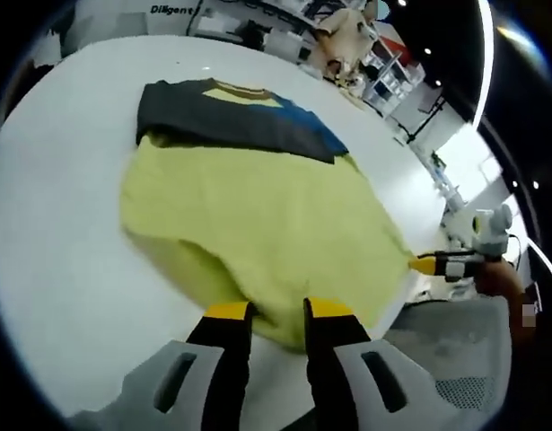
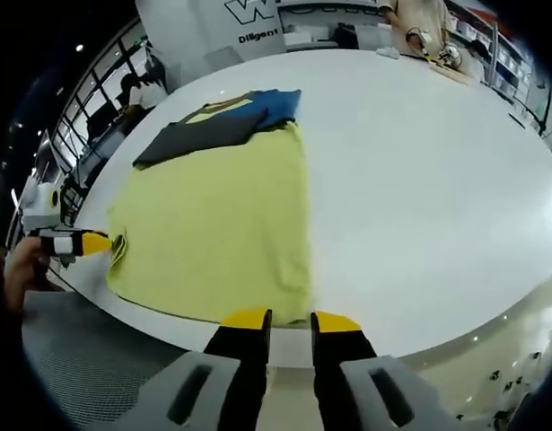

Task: Fold the garment on the visible template until the final outline fits inside the template.

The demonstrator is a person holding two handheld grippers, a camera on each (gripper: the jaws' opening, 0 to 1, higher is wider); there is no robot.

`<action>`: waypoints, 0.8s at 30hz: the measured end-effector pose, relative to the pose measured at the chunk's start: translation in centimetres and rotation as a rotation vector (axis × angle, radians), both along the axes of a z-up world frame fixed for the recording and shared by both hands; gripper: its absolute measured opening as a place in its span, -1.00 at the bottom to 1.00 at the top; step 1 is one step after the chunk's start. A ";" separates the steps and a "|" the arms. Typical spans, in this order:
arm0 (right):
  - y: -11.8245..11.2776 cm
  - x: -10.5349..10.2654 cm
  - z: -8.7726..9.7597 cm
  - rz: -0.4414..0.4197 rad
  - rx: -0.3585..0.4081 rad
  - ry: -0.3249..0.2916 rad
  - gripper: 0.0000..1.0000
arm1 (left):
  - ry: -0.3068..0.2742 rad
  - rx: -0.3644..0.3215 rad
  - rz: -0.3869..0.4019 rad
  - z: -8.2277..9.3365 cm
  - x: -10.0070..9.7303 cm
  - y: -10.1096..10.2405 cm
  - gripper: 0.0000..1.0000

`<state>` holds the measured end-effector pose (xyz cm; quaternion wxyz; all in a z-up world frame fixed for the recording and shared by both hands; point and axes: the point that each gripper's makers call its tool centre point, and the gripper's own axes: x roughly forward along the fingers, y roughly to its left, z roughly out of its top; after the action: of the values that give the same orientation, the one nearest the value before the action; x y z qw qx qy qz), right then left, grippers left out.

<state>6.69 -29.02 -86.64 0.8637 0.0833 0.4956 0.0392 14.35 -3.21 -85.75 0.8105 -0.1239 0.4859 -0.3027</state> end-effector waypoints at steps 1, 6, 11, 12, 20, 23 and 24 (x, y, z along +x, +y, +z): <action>0.0 0.0 0.0 0.000 -0.001 0.001 -0.81 | 0.005 -0.004 0.006 0.0 0.0 0.0 -0.70; -0.4 0.2 -0.2 -0.004 -0.008 -0.004 -0.95 | 0.010 0.012 0.029 -0.6 0.2 0.6 -0.92; -0.6 0.1 -0.2 0.011 -0.029 0.004 -1.00 | -0.004 0.027 -0.005 -0.6 0.0 0.5 -0.94; -0.5 0.2 -0.2 0.015 -0.032 0.003 -1.00 | -0.005 0.030 -0.004 -0.6 0.0 0.5 -0.95; -0.3 0.3 0.1 0.038 -0.055 0.005 -1.00 | -0.006 0.023 -0.044 0.6 -0.8 0.9 -0.99; -0.3 0.3 0.5 0.040 -0.063 0.001 -1.00 | 0.009 0.021 -0.062 1.6 -1.4 1.6 -0.99; -0.3 0.3 0.5 0.039 -0.061 0.002 -1.00 | 0.004 0.024 -0.062 2.1 -1.4 2.1 -1.00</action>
<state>7.03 -29.29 -86.13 0.8644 0.0470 0.4989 0.0408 12.95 -1.07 -83.66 0.8013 -0.0995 0.4946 -0.3216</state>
